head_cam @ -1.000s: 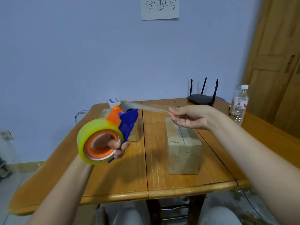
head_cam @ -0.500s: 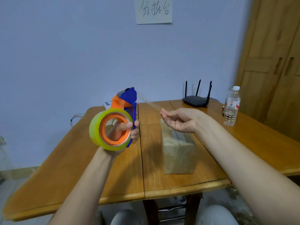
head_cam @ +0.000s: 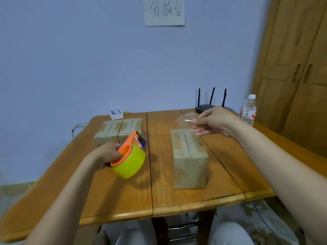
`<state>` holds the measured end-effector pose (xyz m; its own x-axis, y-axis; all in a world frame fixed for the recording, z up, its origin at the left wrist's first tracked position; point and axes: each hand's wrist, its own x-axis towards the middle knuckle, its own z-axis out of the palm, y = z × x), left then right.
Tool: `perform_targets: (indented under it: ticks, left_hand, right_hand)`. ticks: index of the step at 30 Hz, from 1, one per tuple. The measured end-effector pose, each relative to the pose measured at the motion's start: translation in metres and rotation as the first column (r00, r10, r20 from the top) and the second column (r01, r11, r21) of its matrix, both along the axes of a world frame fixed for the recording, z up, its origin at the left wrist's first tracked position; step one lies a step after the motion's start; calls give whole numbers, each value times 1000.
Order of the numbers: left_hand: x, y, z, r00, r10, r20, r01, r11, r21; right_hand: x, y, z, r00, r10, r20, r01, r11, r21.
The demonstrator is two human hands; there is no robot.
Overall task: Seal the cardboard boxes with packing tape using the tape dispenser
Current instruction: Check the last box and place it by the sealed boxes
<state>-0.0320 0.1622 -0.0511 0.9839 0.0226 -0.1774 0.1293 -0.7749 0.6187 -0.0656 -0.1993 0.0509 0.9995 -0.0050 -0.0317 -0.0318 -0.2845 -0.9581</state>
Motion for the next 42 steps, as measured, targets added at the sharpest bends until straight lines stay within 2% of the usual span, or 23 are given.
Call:
perform_targets:
  ticks: [2, 5, 10, 13, 14, 16, 18, 19, 21, 26, 29, 32, 34, 37, 42]
  left_hand:
    - [-3, -8, 1, 999, -16, -44, 26, 974, 225]
    - [0, -17, -11, 996, -44, -72, 74, 867, 493]
    - [4, -27, -20, 993, -47, -108, 101, 816, 569]
    - [3, -36, -7, 994, -58, -90, 101, 789, 606]
    - [1, -41, 2, 997, -69, -34, 75, 793, 604]
    - [-5, -59, 23, 973, -131, 187, 29, 883, 469]
    - [-21, -89, 49, 884, -191, 426, 129, 977, 170]
    - [-31, -104, 62, 845, -193, 499, 208, 978, 27]
    - [-38, -126, 75, 818, -178, 547, 288, 950, -123]
    - [-27, -138, 72, 866, -146, 478, 338, 875, -347]
    - [-22, -136, 69, 850, -102, 517, 337, 859, -384]
    - [-25, -131, 68, 868, -96, 487, 333, 840, -428]
    - [-29, -127, 67, 879, -127, 459, 353, 821, -448]
    - [-33, -111, 66, 909, -198, 366, 364, 804, -469]
    - [-36, -84, 60, 910, -351, 222, 414, 727, -548]
  right_hand:
    - [-5, 3, 8, 994, 18, 105, 3, 980, -199]
    - [-6, 12, 18, 974, 64, 215, 36, 902, -430]
    - [-3, 23, 22, 928, 172, 332, 78, 779, -622]
    - [-2, 27, 17, 912, 182, 367, 103, 766, -635]
    - [-2, 29, 15, 907, 184, 379, 111, 763, -636]
    - [-1, 34, 11, 900, 192, 392, 128, 744, -656]
    - [-2, 39, 6, 897, 200, 395, 128, 737, -664]
    - [-2, 42, 5, 896, 207, 394, 123, 735, -667]
    - [-4, 47, 2, 897, 214, 387, 113, 735, -668]
    - [-9, 45, -2, 903, 210, 375, 82, 773, -629]
    - [-10, 41, -3, 918, 190, 347, 62, 798, -599]
    - [-8, 38, -3, 940, 155, 304, 20, 863, -504]
    - [-6, 34, -3, 959, 115, 260, 6, 906, -424]
    - [-3, 22, -5, 976, 66, 208, 21, 919, -393]
    - [-2, 3, -4, 998, 61, 13, -58, 984, -171]
